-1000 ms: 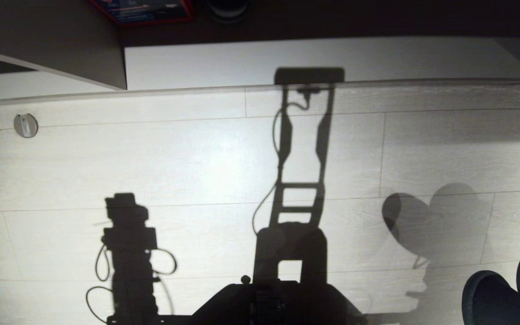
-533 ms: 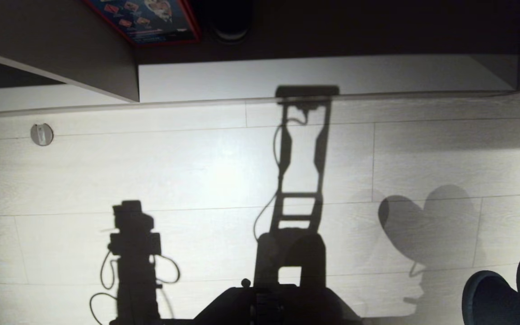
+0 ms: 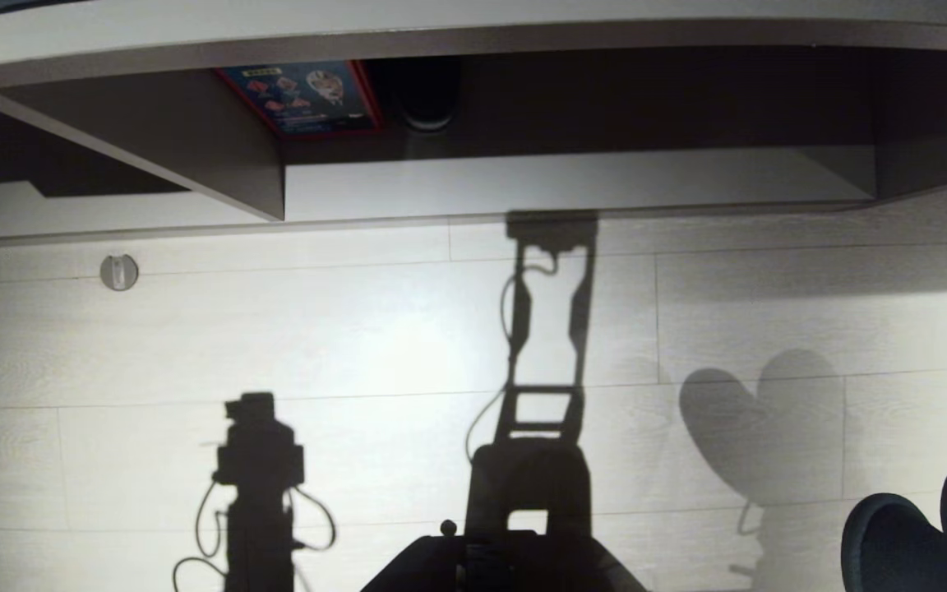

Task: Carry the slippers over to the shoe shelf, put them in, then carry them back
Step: Place the slippers on the floor

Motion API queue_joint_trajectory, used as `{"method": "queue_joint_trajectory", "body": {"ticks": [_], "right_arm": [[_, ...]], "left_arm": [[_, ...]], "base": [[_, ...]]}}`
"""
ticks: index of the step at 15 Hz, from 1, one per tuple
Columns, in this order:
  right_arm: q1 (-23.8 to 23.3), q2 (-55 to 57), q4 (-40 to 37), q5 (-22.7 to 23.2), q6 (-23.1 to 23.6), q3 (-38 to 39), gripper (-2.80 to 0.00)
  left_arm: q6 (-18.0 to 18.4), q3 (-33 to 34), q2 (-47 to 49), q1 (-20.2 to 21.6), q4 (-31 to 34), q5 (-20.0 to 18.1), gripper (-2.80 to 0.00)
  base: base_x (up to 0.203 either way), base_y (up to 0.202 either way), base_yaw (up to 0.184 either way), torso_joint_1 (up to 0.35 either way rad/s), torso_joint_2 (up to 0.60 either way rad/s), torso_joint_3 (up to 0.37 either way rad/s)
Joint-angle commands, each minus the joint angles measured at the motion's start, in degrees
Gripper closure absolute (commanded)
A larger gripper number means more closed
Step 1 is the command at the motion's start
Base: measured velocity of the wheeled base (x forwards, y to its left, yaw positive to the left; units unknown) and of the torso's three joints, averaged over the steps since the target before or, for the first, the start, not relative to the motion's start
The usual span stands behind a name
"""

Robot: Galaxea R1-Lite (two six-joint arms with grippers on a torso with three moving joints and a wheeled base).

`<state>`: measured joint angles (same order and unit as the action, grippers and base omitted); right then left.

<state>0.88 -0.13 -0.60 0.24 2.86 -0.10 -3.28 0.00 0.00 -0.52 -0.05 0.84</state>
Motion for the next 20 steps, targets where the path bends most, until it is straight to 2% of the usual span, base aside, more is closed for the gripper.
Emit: {"method": "queue_joint_trajectory", "body": {"ticks": [1, 20], "right_arm": [[0.1, 0.1, 0.0, 0.0, 0.0, 0.0, 0.0], [0.1, 0.1, 0.1, 0.0, 0.0, 0.0, 0.0]], "left_arm": [[-0.1, 0.0, 0.0, 0.0, 0.0, 0.0, 0.0], [-0.1, 0.0, 0.0, 0.0, 0.0, 0.0, 0.0]], "base": [[0.0, 0.0, 0.0, -0.001, 0.0, 0.196], [0.0, 0.0, 0.0, 0.003, 0.0, 0.203]]}}
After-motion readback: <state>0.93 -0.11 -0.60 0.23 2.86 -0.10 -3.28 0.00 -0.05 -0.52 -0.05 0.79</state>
